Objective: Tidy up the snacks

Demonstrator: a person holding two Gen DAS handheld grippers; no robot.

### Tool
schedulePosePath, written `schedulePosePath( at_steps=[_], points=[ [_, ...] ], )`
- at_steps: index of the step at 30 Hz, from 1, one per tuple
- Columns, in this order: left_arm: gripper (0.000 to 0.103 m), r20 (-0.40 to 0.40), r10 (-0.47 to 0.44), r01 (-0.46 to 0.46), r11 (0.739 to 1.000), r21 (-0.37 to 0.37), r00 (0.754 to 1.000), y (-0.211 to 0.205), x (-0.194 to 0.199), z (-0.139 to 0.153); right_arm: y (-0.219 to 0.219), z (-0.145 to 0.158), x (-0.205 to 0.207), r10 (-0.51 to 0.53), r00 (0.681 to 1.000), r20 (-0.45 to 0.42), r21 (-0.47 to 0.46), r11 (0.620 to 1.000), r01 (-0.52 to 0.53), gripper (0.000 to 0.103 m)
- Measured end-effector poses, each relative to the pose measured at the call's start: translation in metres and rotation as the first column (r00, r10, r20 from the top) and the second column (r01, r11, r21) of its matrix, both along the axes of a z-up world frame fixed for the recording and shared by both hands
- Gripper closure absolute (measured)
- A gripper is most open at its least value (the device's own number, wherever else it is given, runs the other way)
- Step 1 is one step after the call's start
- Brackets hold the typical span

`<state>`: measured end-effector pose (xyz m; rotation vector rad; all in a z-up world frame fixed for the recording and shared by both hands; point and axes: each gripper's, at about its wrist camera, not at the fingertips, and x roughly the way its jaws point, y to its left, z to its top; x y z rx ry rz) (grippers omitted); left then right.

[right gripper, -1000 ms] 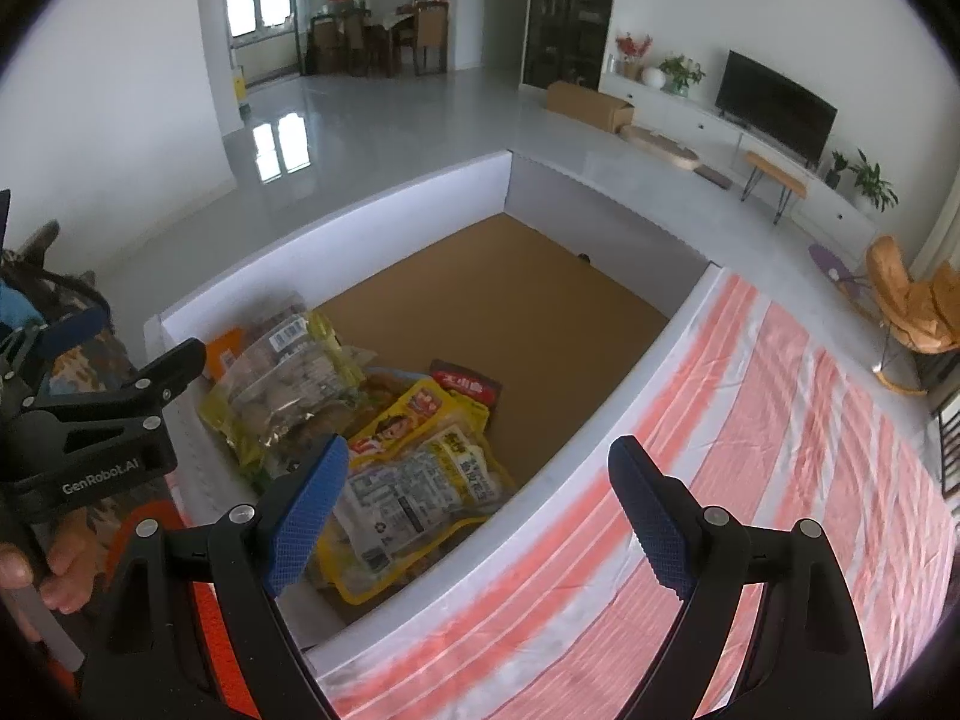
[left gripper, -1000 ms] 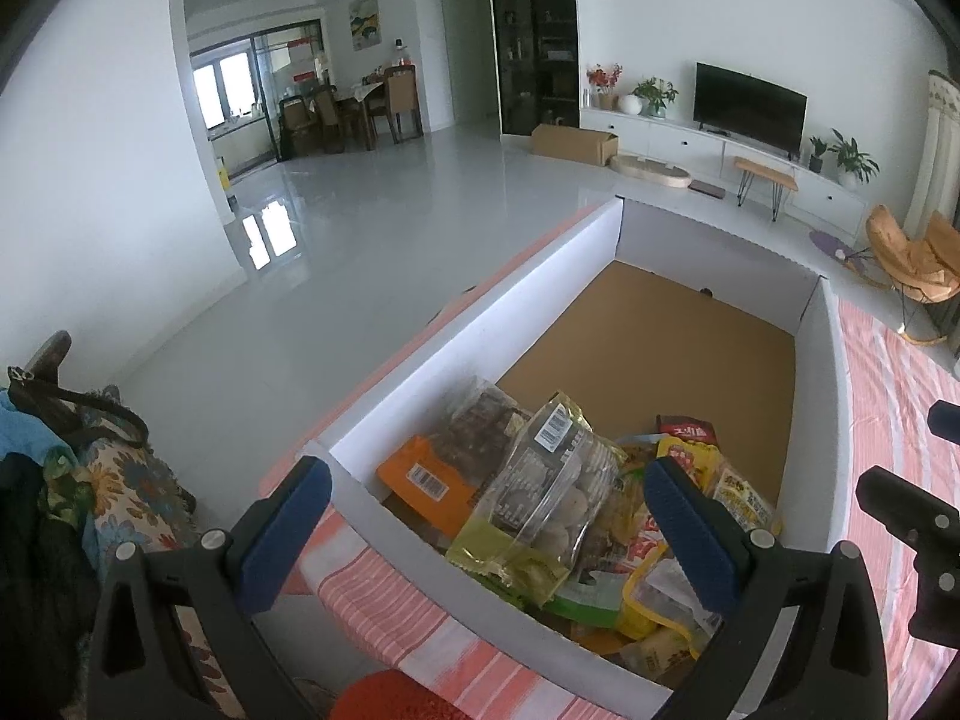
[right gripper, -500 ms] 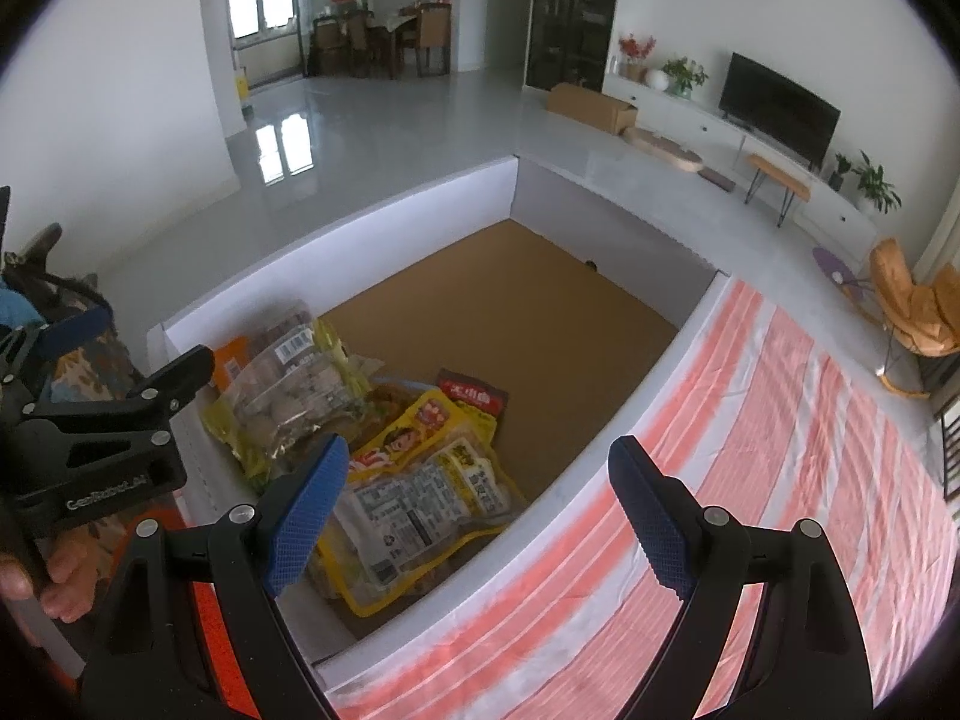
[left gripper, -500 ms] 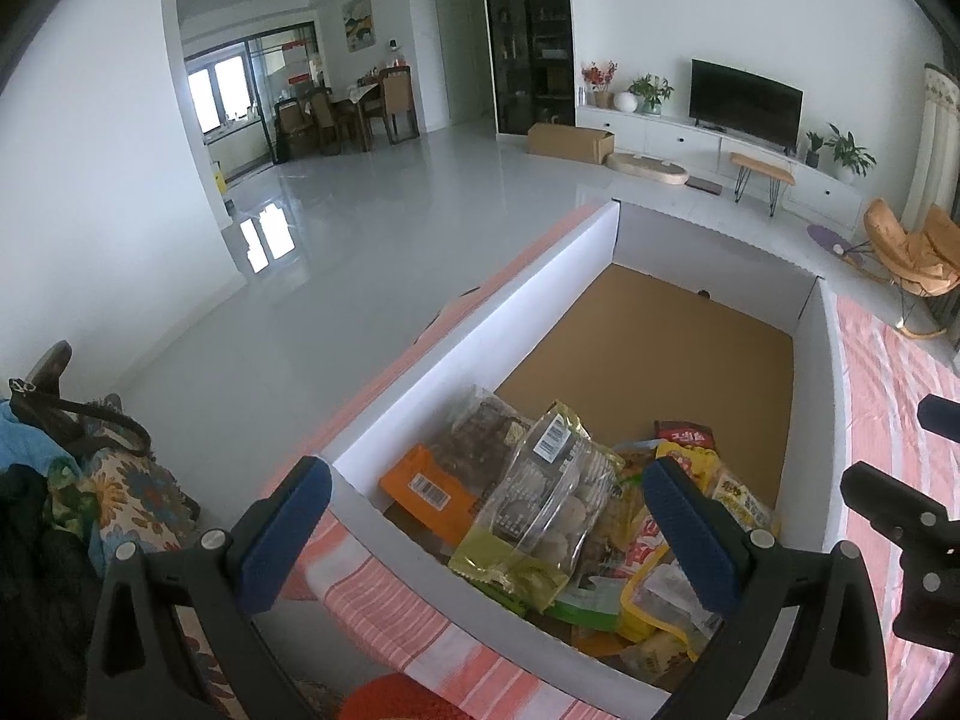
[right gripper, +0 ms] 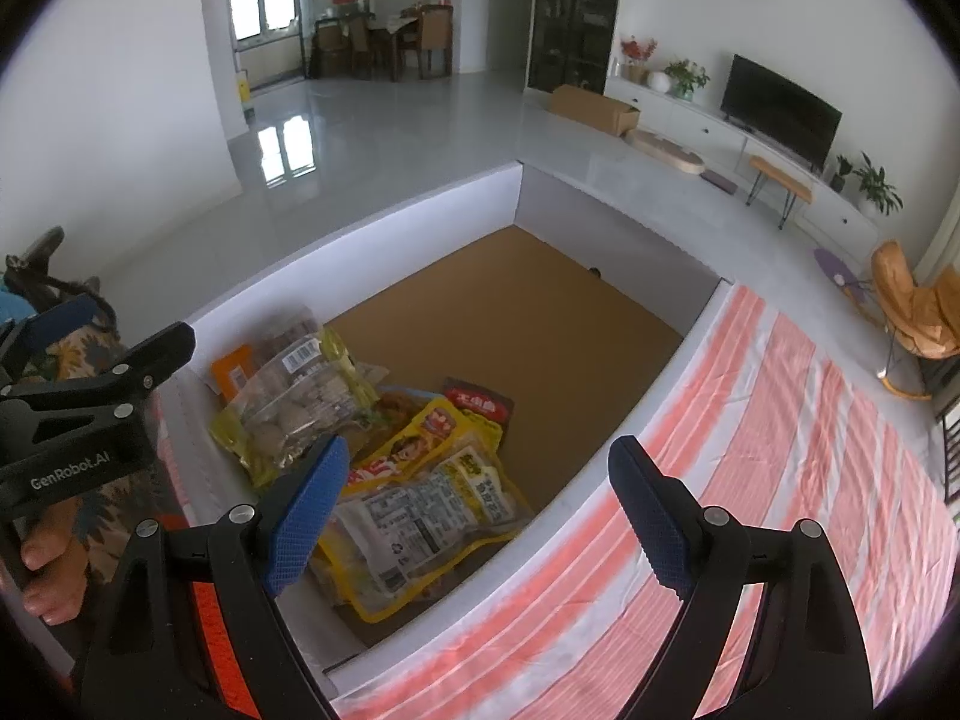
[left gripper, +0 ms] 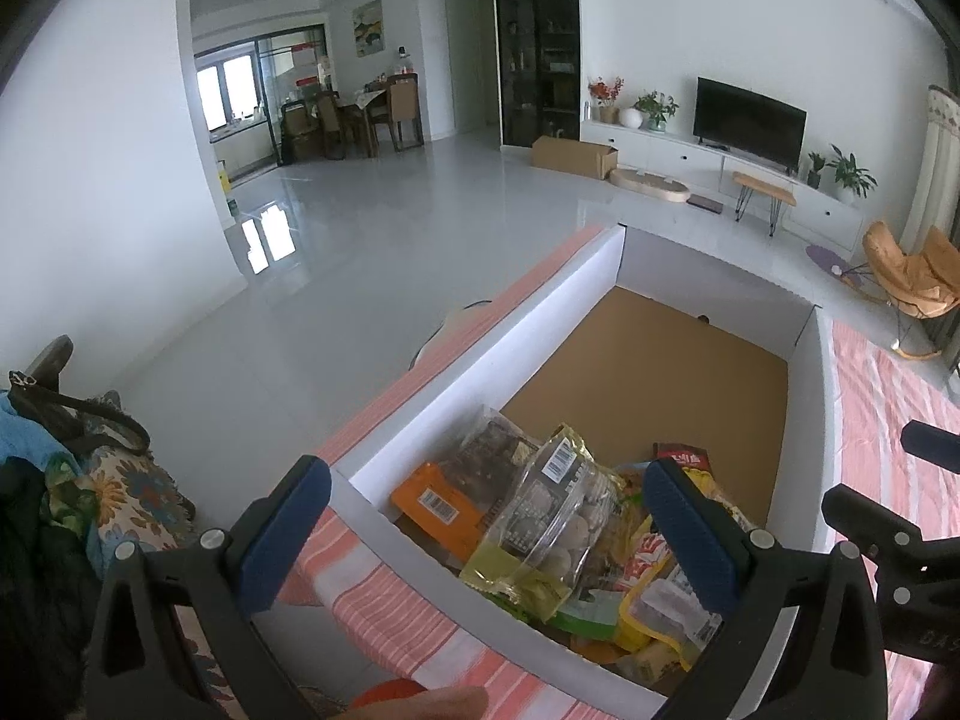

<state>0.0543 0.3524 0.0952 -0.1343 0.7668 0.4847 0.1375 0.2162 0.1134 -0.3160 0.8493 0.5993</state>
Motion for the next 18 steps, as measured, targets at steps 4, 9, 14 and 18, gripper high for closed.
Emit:
schedulePosePath(
  at_steps=[4,9,14,18],
  points=[
    [0.0,-0.007,-0.004,0.003,0.999,-0.033,1.0,0.0045,-0.0012,0.0013,0.0021,0.0011,-0.0009,0.006,1.0,0.002,-0.003,1.0,-0.006,0.012],
    [0.0,-0.004,-0.004,0.004,1.0,-0.014,1.0,0.0057,-0.0023,0.0031,0.006,-0.0001,-0.002,0.014,1.0,0.002,-0.008,1.0,-0.014,0.012],
    [0.0,0.001,-0.013,0.013,1.0,0.003,1.0,0.0019,-0.004,0.0052,0.0069,-0.0007,-0.0018,0.015,1.0,0.002,-0.008,1.0,-0.015,0.012],
    [0.0,0.005,-0.019,0.019,1.0,0.002,1.0,0.0018,-0.0053,0.0046,0.0082,-0.0005,-0.0035,0.017,1.0,-0.002,-0.001,1.0,-0.017,0.012]
  ],
)
